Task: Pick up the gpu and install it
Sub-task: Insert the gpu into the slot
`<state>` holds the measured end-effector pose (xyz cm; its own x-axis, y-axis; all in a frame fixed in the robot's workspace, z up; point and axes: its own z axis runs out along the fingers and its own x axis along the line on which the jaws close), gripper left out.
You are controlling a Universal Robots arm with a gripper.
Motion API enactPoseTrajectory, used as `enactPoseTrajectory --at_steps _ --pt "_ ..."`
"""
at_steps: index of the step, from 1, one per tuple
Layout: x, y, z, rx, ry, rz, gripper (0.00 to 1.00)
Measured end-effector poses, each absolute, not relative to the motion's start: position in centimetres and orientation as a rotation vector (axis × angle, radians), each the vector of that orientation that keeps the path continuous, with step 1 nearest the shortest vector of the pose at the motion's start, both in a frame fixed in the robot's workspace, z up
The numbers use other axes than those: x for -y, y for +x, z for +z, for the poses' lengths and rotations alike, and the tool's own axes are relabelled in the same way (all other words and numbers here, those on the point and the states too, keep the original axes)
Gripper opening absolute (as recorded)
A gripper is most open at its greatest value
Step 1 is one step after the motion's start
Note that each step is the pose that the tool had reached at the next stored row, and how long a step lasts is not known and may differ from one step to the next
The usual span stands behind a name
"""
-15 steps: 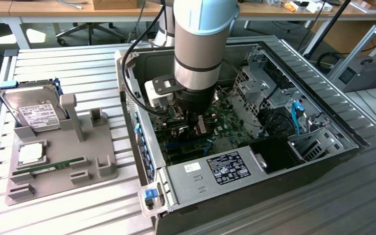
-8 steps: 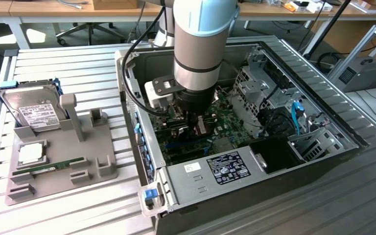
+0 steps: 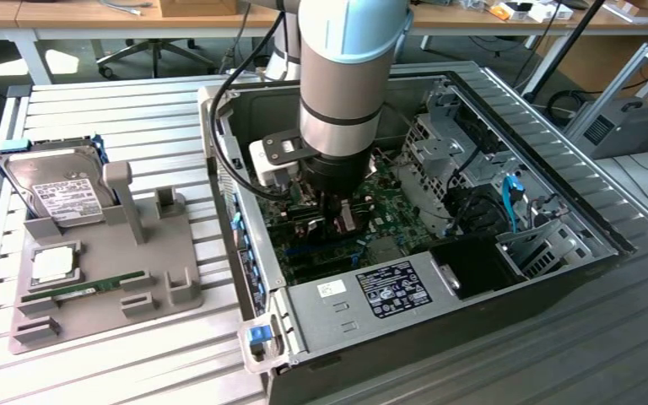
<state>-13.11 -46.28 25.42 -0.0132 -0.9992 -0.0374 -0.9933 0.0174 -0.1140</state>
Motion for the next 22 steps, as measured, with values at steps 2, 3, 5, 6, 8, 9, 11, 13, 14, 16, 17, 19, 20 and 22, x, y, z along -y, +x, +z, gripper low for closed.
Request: enactPoseTrajectory --at_steps 2,3,5,6,8,9,11,13,14,16,17,19,20,22 --pt "46.28 -13.11 25.42 -2.161 -2.129 -0.084 0.27" --pt "46.28 -13.11 25.42 -2.161 -2.128 -0.084 0.27" --pt "46.28 -13.11 25.42 -2.162 -2.128 -0.084 0.27" --pt "46.28 -13.11 25.42 -2.162 -2.127 -0.084 0.27" --pt "46.27 -13.11 25.41 -2.169 -2.121 -0.084 0.27" --pt "46.27 -13.11 25.41 -2.172 -2.118 -0.084 0.27" --pt "46.26 -13.11 25.42 -2.176 -2.114 -0.085 0.27" --pt "46.26 -13.11 25.41 -2.177 -2.114 -0.085 0.27" --pt "46.26 -13.11 25.4 -2.177 -2.113 -0.085 0.27" --pt "46.26 -13.11 25.38 -2.177 -2.113 -0.085 0.27" --pt "46.27 -13.11 25.37 -2.177 -2.113 -0.085 0.27" --pt "46.27 -13.11 25.37 -2.177 -2.113 -0.085 0.27" --pt "46.26 -13.11 25.29 -2.177 -2.113 -0.085 0.27" --pt "46.27 -13.11 25.27 -2.177 -2.113 -0.085 0.27"
